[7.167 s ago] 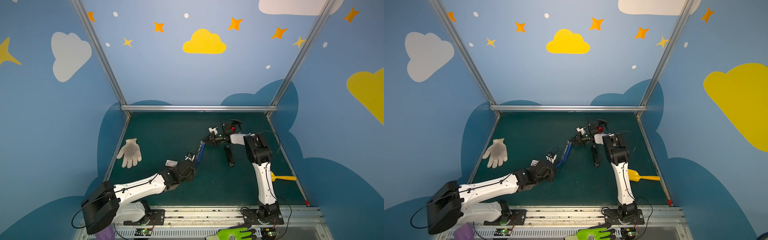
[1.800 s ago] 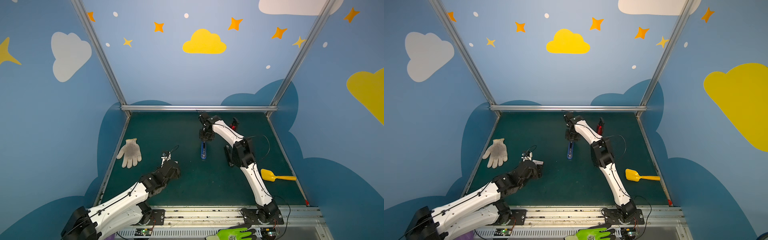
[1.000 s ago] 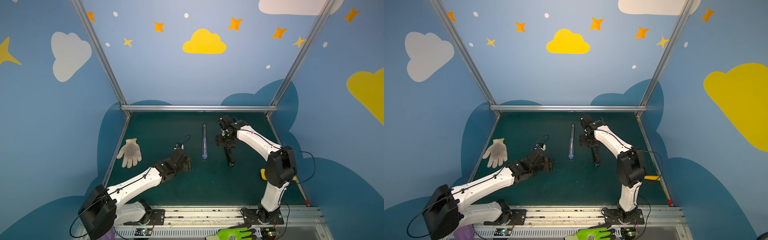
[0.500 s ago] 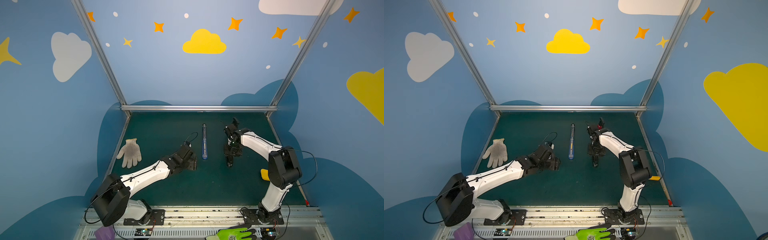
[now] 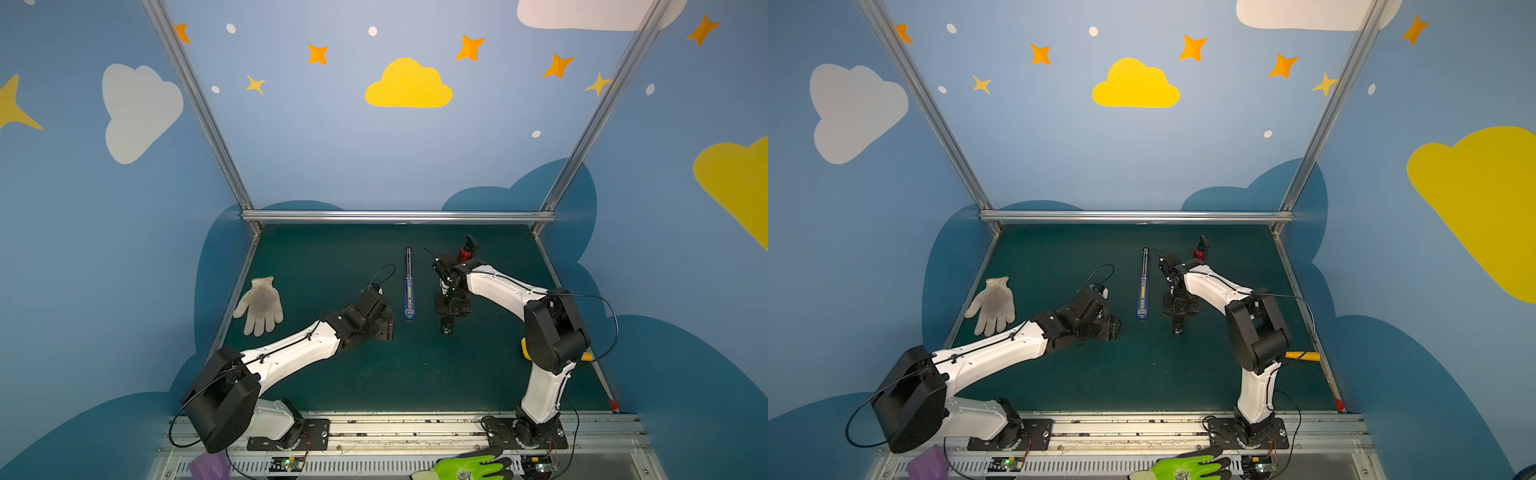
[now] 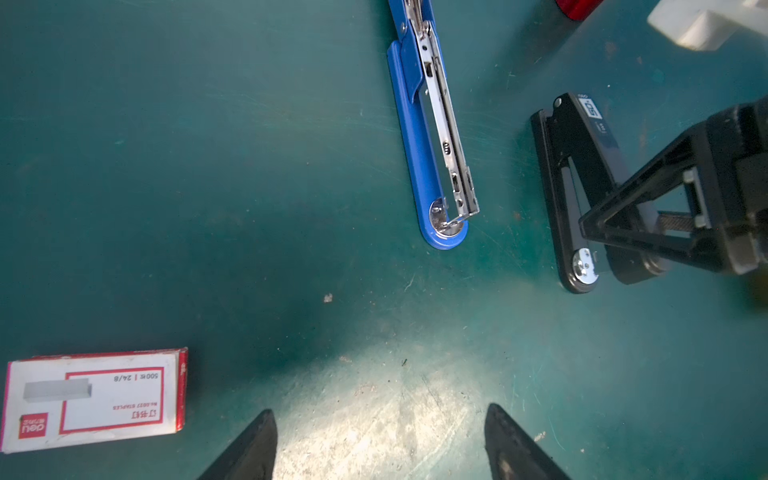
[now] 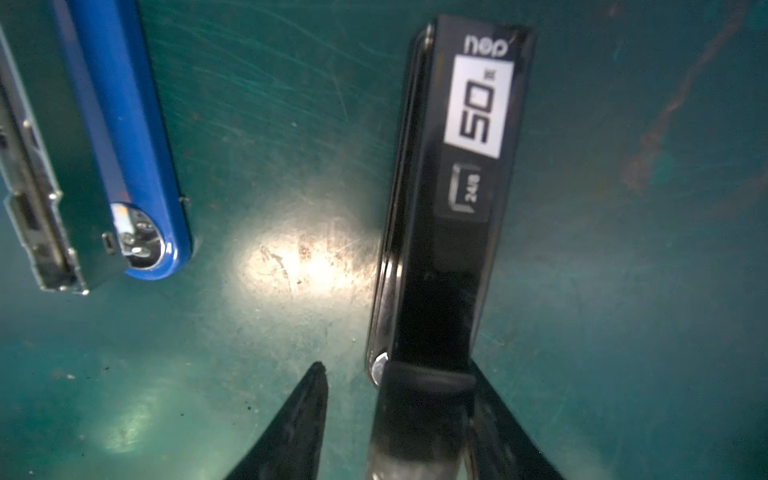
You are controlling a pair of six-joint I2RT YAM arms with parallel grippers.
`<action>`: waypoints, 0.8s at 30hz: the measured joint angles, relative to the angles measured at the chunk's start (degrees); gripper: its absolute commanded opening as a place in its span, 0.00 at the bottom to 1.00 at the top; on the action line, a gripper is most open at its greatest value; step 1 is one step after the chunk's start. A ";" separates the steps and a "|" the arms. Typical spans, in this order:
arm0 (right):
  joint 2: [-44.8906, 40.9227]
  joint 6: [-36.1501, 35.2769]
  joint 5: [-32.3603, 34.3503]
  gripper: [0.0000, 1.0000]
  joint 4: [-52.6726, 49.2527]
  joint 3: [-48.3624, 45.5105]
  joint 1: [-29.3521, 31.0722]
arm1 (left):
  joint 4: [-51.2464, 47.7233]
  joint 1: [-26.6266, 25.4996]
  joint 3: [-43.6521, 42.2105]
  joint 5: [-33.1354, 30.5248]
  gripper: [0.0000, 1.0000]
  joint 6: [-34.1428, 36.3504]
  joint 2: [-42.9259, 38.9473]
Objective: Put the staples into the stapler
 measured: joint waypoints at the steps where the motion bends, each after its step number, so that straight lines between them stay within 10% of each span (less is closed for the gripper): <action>1: 0.00 0.11 -0.04 0.43 -0.24 0.07 0.24 | 0.02 0.00 0.00 0.07 0.78 0.00 0.00; 17: -0.02 -3.23 0.79 0.29 -1.73 0.26 4.46 | 0.04 0.00 0.00 0.90 0.78 0.09 0.00; 24: -1.16 -7.23 -0.09 0.60 -0.57 -0.66 5.16 | 0.04 0.00 1.07 1.86 0.78 1.60 1.18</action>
